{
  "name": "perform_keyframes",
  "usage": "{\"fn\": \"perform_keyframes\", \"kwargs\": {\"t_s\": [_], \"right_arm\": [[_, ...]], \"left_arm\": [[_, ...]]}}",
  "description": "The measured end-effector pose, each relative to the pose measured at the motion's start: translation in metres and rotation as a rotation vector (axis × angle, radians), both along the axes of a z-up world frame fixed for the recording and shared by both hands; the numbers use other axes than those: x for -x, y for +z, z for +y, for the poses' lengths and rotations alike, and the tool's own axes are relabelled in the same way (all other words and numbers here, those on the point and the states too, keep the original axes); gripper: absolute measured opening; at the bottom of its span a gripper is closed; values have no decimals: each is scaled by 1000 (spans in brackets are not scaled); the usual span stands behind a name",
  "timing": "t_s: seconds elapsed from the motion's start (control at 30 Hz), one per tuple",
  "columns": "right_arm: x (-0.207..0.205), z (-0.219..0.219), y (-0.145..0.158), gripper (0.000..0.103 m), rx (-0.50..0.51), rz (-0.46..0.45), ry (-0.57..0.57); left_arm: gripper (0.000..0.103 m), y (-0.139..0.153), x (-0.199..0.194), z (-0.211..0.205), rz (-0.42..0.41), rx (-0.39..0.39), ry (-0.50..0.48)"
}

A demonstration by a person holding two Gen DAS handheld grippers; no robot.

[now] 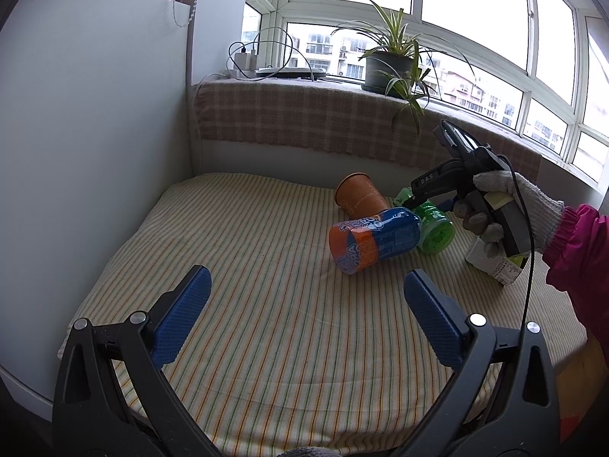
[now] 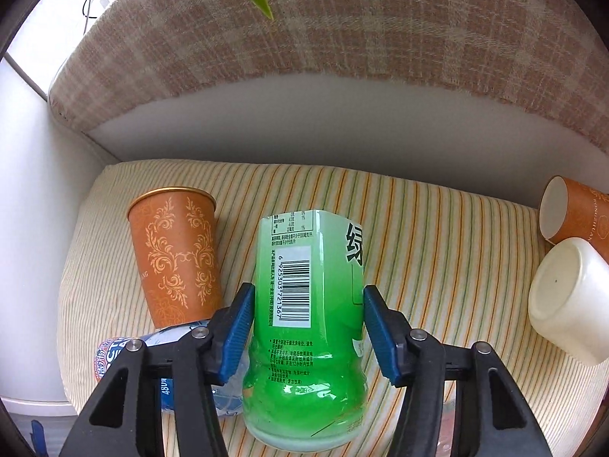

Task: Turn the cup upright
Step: 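Lift the green bottle with the right gripper, tilting its cap upward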

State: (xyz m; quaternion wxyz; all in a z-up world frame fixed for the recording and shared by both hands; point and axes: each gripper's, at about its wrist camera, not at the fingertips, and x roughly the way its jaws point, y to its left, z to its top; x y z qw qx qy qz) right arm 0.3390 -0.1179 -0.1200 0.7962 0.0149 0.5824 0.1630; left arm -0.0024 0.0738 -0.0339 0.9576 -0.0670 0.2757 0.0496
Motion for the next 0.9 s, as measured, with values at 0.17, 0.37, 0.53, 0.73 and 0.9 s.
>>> {"fn": "perform_keyframes", "kwargs": {"t_s": [0.17, 0.37, 0.53, 0.73, 0.9], "right_arm": [[5, -14, 8, 58, -31, -19, -12], [19, -32, 32, 58, -95, -65, -18], [40, -49, 63, 58, -167, -124, -23], [84, -63, 93, 58, -245, -183, -20], [130, -73, 91, 58, -320, -166, -23]], "left_arm": [[103, 0, 0, -2, -2, -5, 1], [103, 0, 1, -8, -10, -13, -8], [103, 3, 6, -11, -23, -20, -14], [103, 5, 8, -13, -29, -15, -25], [103, 5, 6, -15, -16, 15, -42]]}}
